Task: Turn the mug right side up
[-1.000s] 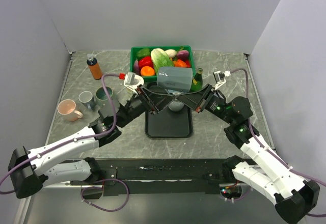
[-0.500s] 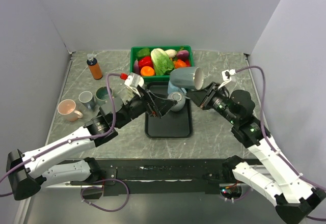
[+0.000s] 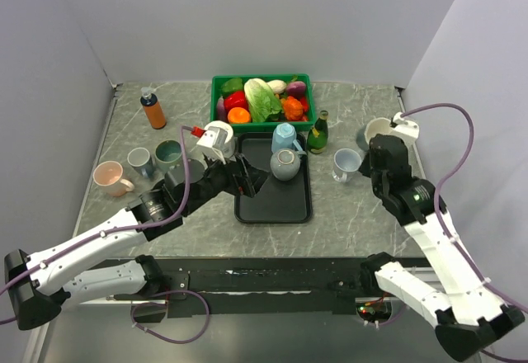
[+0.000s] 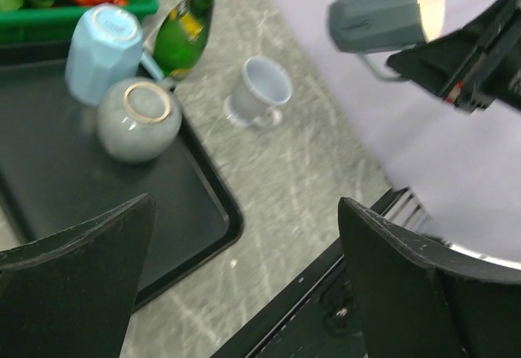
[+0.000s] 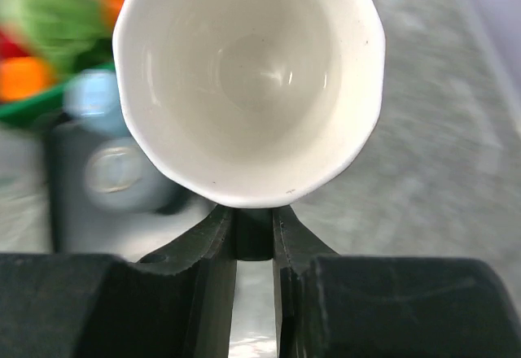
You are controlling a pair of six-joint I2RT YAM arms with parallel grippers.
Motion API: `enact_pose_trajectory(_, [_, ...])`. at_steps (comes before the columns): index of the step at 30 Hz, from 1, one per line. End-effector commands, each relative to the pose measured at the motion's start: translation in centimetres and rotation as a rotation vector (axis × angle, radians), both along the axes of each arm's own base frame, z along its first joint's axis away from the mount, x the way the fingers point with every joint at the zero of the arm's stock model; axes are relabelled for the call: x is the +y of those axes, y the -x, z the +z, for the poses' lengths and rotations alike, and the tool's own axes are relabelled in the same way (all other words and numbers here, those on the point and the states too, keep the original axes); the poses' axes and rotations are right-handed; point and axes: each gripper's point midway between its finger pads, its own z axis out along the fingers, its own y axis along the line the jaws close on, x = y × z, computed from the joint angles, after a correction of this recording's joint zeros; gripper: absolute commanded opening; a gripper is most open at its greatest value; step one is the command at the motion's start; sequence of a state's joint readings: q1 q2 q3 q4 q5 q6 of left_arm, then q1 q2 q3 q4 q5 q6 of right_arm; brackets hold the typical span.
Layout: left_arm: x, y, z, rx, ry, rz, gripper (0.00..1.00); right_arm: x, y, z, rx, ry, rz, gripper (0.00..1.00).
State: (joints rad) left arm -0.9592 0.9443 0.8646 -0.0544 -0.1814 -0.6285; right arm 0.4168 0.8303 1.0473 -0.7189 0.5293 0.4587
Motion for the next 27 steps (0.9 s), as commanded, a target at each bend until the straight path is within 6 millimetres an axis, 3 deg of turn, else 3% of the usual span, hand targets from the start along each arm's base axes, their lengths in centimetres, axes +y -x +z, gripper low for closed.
enact_pose_trajectory(1, [0.6,-0.1,0.5,-0.024,-0.042,0.009,0.96,-6.1,-0.5,2.8,-0.047,0.08,-0.267,0.0])
enact_pose_trajectory(10, [-0.8,0.3,0.7,-0.047,-0.035,-0.068,0.96,-7.6,-4.6,-2.6,0.124,0.022,-0.277,0.0])
enact_pose_trajectory(17, [-0.6,0.3,-0.5,-0.011,-0.039,-0.088,0.96,-8.4,-6.8,-9.5,0.306,0.005,-0.28,0.0])
enact_pose_trajectory(27, [-0.1,0.2,-1.4,0.025,-0.025,-0.104,0.96,-8.3,-8.7,-14.0,0.382,0.045,-0.232,0.0])
